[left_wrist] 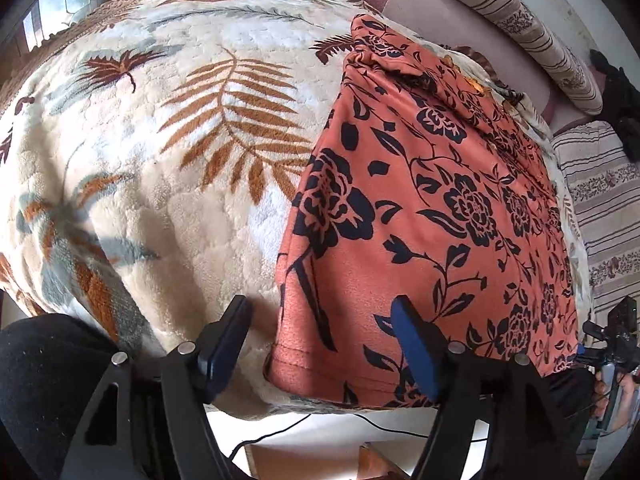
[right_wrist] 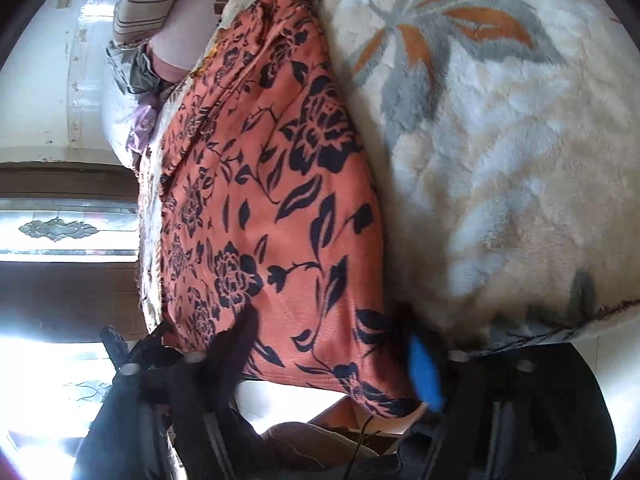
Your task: Fold small clothes
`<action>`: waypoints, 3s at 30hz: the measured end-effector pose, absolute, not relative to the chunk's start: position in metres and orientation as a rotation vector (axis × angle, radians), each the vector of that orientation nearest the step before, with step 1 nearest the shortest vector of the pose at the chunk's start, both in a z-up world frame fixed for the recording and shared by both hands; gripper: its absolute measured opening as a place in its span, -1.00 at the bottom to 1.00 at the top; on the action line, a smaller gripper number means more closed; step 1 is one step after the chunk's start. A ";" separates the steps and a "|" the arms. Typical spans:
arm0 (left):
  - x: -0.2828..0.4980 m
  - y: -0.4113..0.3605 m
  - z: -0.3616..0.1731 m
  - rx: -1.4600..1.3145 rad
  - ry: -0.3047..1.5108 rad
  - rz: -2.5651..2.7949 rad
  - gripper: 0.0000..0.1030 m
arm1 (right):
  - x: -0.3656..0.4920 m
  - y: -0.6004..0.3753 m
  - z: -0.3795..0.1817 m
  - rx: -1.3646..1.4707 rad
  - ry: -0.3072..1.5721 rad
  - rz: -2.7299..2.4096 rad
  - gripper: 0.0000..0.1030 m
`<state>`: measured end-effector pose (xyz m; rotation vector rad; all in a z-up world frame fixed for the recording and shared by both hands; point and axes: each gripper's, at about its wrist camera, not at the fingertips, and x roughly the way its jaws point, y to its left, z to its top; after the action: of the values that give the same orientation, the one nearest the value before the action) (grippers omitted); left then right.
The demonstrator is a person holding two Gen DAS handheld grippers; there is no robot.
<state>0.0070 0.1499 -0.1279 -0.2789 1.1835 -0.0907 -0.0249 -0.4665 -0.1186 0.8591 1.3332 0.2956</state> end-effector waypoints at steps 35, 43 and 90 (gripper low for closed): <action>0.119 0.143 -0.013 -0.329 0.953 -0.318 -0.88 | 0.062 -0.468 -0.060 0.936 1.148 0.470 -0.85; 0.314 0.119 -0.049 -0.359 0.967 -0.171 -0.19 | 0.249 -0.524 -0.055 1.050 0.932 0.322 -0.62; 0.085 0.146 -0.126 -0.447 1.070 -0.060 -0.23 | -0.008 -0.417 -0.116 1.107 1.023 -0.033 -0.62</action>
<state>0.0846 0.1456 -0.1263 -0.4475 1.0696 -0.0602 -0.0078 -0.4165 -0.1161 1.1068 1.0228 -0.0335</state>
